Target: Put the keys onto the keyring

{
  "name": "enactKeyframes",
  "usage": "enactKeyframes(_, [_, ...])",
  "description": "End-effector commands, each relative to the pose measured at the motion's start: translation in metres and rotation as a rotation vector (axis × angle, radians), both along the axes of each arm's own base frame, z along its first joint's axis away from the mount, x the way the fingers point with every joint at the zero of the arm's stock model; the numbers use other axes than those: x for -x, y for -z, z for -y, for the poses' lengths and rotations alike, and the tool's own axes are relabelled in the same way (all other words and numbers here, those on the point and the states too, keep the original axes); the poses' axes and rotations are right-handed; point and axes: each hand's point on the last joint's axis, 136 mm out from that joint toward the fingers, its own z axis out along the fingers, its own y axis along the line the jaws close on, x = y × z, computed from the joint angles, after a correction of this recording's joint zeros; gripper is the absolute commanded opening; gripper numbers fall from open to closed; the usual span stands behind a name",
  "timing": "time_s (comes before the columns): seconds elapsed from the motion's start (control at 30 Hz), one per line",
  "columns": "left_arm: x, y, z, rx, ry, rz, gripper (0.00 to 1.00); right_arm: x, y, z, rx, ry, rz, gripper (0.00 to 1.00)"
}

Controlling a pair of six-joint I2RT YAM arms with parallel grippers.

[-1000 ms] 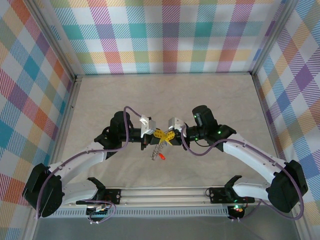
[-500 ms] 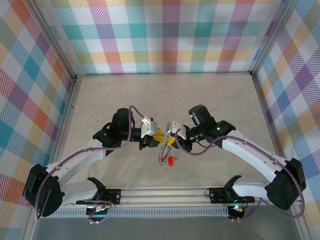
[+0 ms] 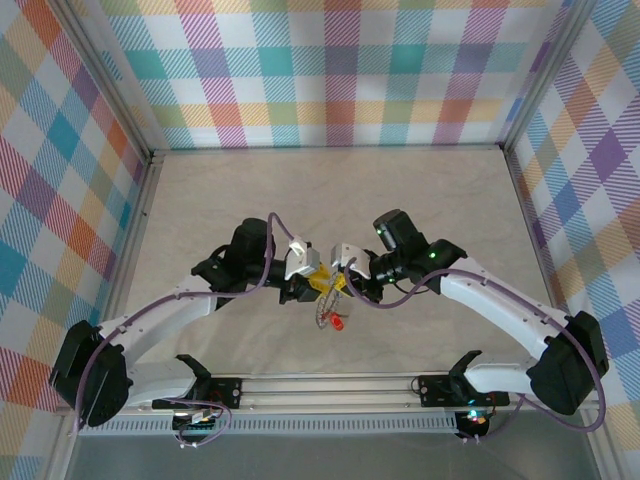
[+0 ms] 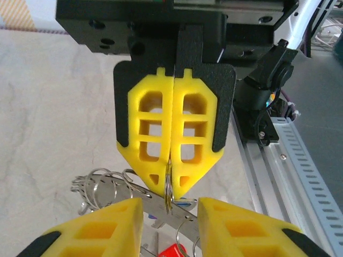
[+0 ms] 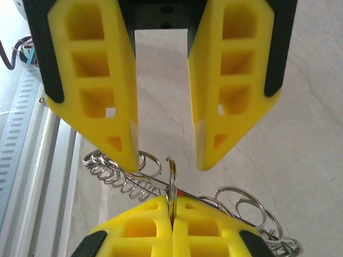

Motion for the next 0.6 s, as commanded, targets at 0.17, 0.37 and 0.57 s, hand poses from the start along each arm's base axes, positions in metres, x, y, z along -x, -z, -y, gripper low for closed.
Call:
enactKeyframes(0.17, [0.002,-0.011,0.009,0.001,0.048,0.011,0.17,0.000,-0.024,-0.014,-0.066,-0.058,0.054,0.00])
enactKeyframes(0.37, [0.003,-0.016,0.011,0.010,0.069,0.007,0.00,0.000,-0.023,-0.013,-0.058,-0.055,0.075,0.07])
enactKeyframes(0.57, [0.008,-0.023,0.009,0.058,0.080,0.028,0.00,0.000,-0.026,-0.003,-0.087,-0.016,0.119,0.22])
